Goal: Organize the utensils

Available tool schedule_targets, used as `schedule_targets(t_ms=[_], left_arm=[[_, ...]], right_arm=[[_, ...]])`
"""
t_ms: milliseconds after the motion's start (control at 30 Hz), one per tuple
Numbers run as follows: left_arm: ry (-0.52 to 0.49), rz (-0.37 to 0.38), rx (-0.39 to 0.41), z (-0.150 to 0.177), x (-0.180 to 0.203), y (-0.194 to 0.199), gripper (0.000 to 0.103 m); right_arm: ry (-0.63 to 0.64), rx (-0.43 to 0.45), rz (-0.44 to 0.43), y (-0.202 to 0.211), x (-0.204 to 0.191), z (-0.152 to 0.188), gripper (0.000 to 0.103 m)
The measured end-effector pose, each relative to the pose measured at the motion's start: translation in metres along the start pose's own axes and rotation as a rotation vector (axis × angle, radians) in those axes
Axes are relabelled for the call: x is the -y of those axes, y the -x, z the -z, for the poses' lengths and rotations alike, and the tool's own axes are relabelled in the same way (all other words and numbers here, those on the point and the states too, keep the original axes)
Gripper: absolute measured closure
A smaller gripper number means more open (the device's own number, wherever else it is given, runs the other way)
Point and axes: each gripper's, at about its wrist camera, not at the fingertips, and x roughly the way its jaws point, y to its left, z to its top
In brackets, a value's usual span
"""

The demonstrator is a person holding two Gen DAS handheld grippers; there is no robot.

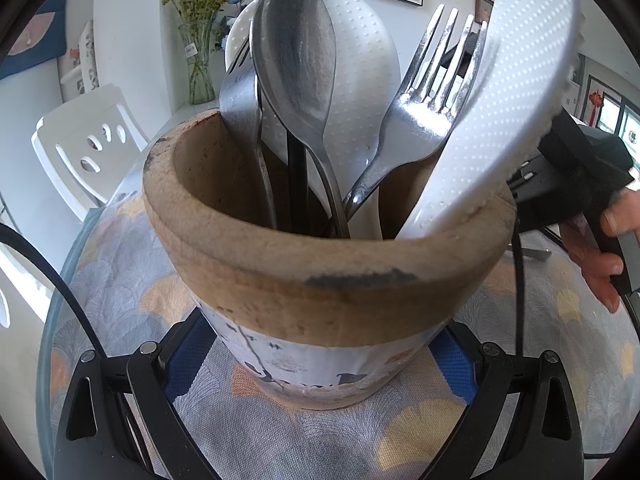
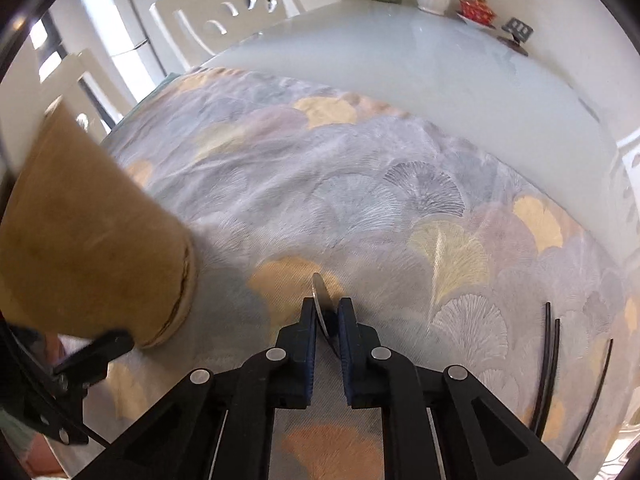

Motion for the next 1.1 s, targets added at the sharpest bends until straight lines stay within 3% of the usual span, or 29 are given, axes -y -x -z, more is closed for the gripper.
schedule_targets(t_ms=[200,433,533,800,1100], left_arm=[[0.004,0.002,-0.002,0.001,-0.002,0.0,0.005],[0.003,0.001,-0.001,0.0,-0.003,0.0,0.005],[0.003,0.0,-0.001,0.0,-0.003,0.0,0.005],[0.002,0.0,-0.001,0.0,-0.004,-0.001,0.005],[0.003,0.001,-0.002,0.0,-0.004,-0.001,0.005]], right_arm=[[-0.068,-0.003,-0.039,-0.005,0.015,-0.007,0.096],[-0.118,0.087,-0.026,0.024,0.021,0.012,0.098],[-0.165,0.165,-0.048,0.059,0.029,0.024,0.098],[-0.216,0.408,0.018,0.152,0.026,0.045,0.098],[-0.224,0.62,-0.047,0.225,0.0,0.027,0.098]])
